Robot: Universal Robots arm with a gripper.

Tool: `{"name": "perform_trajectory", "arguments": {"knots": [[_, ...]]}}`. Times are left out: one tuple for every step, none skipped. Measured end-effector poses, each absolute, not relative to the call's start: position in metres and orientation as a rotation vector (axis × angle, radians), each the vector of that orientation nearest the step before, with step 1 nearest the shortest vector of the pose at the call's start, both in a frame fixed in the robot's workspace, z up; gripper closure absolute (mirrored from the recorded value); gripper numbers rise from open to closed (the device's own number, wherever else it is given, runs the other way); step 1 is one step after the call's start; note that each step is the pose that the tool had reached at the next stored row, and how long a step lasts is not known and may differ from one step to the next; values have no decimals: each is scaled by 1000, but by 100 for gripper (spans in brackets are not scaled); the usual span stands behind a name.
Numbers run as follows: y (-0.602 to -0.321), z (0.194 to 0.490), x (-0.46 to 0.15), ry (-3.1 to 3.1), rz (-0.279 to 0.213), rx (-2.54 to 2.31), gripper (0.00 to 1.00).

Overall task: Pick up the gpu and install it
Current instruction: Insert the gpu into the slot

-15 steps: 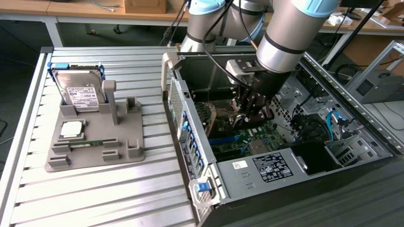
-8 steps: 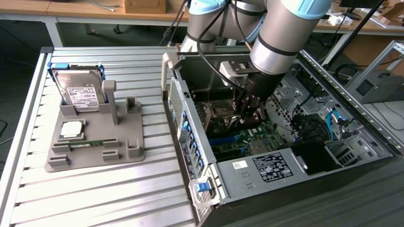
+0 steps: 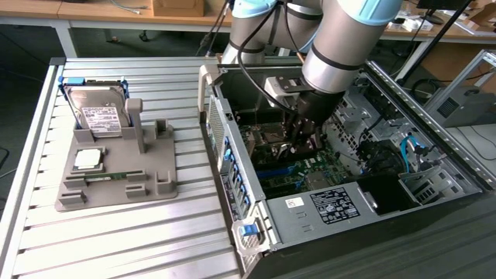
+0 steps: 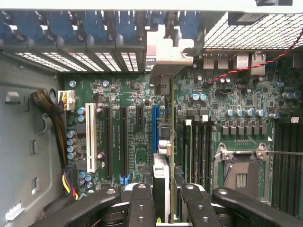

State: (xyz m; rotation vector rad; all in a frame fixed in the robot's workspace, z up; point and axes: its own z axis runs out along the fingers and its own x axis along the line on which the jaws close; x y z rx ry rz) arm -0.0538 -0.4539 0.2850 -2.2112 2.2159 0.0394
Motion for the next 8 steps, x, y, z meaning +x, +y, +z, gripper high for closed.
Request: {"name": "perform_trajectory", "arguments": {"knots": [[-454,285,-54,2216,39,-2211,73],[-454,284,-55,2216,39,-2211,73],[-454,284,-55,2216,39,-2211,73],[-455,283,-56,2216,39,-2211,73],[-456,282,-57,2216,39,-2211,73],[-457,282,-57,2216,39,-2211,73],[-457,281,-57,2216,39,-2211,73],[-458,281,-57,2216,40,-2211,73]]}}
